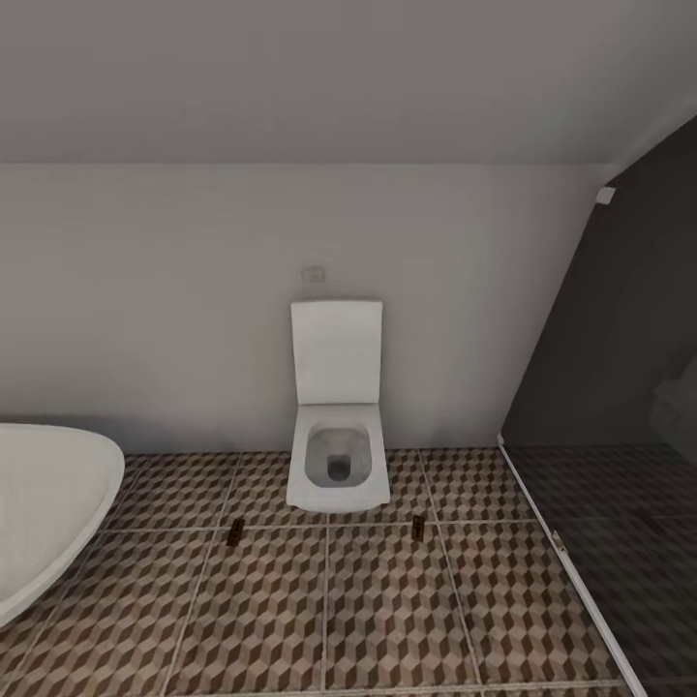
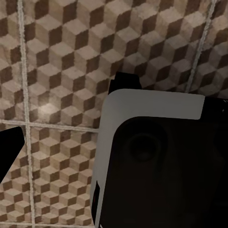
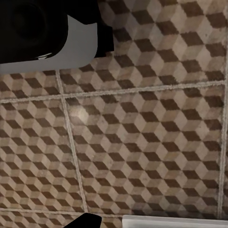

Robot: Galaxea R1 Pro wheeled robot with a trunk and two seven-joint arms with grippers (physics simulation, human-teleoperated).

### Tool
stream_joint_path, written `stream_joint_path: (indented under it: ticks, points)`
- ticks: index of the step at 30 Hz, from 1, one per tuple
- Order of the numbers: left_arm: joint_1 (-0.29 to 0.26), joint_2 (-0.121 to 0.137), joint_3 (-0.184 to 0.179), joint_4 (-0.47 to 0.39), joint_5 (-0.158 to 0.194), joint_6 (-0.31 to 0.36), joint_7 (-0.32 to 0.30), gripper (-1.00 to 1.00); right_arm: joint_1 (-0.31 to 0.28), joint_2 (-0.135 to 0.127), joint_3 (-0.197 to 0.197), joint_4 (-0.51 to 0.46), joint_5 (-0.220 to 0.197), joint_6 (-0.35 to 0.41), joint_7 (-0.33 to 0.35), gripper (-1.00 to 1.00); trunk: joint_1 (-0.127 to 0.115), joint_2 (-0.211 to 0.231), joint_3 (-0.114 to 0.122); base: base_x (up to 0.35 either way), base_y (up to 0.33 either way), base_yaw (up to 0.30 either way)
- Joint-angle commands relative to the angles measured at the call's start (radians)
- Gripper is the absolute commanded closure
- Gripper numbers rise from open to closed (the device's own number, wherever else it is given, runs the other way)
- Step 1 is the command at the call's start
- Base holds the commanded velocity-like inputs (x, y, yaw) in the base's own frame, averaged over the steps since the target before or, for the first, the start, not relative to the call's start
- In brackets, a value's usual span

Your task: Take the four mousetraps from the cabinet in the bathroom and place them on the bathroom floor. Make sure all four end up on the same floor surface, and ensure that at least two of them are either under or directly next to the same bathroom sink.

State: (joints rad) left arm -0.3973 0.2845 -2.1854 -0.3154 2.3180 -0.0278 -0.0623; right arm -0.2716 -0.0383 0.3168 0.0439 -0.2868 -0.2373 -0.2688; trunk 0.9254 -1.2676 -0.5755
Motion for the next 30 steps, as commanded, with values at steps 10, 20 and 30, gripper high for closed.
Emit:
stream_joint_path:
  ticks: [10,20,30]
  points:
    - [-0.002,0.001,-0.008,-0.002,0.011,-0.003,-0.004,-1.00,-0.001,0.001,0.008,0.004,-0.009,-0.007,0.000,-1.00,0.000,-0.001,-0.001,0.000,0.000,0.000]
    - [-0.002,0.001,-0.008,-0.002,0.011,-0.003,-0.004,-1.00,-0.001,0.001,0.008,0.004,-0.009,-0.007,0.000,-1.00,0.000,-0.001,-0.001,0.000,0.000,0.000]
    - [-0.002,0.001,-0.008,-0.002,0.011,-0.003,-0.004,-1.00,-0.001,0.001,0.008,0.004,-0.009,-0.007,0.000,-1.00,0.000,-0.001,-0.001,0.000,0.000,0.000]
